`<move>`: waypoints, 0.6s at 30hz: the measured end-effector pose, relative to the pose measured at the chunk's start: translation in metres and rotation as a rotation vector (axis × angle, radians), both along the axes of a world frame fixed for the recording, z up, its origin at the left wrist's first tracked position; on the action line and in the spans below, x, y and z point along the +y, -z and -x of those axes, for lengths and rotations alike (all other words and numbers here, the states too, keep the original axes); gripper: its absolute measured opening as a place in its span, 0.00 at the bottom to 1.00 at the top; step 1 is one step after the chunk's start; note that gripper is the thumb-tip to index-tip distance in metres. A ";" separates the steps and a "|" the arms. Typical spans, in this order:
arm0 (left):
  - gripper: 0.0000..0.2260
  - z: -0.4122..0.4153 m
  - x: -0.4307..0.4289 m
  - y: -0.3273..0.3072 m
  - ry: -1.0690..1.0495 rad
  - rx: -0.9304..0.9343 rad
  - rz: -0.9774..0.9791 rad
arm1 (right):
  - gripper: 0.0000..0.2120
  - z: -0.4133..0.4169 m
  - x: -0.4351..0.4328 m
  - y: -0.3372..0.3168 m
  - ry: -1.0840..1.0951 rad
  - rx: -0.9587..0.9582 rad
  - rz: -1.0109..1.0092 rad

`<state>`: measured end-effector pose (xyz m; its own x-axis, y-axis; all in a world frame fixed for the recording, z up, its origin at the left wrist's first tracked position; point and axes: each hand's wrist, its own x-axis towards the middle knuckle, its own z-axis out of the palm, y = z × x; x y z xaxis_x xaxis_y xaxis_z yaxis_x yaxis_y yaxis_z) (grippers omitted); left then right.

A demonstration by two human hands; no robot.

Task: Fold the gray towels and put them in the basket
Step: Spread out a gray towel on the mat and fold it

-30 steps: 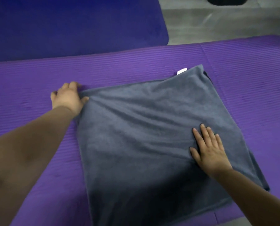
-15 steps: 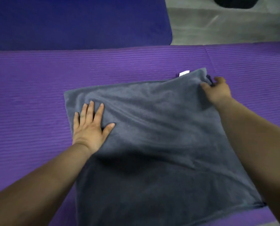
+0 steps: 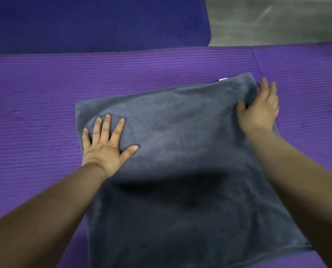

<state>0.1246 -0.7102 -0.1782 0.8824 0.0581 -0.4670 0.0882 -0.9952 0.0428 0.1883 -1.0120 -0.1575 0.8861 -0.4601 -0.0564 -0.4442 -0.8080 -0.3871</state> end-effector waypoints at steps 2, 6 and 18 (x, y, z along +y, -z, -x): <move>0.34 -0.002 0.000 -0.001 0.012 0.009 -0.006 | 0.32 0.046 0.011 0.005 -0.175 -0.024 0.052; 0.34 -0.001 0.002 -0.002 0.025 0.008 0.009 | 0.28 0.144 0.001 0.029 -0.490 0.071 0.257; 0.41 0.119 0.035 -0.010 -0.120 -0.165 0.218 | 0.33 0.217 -0.067 -0.006 0.247 0.227 -0.015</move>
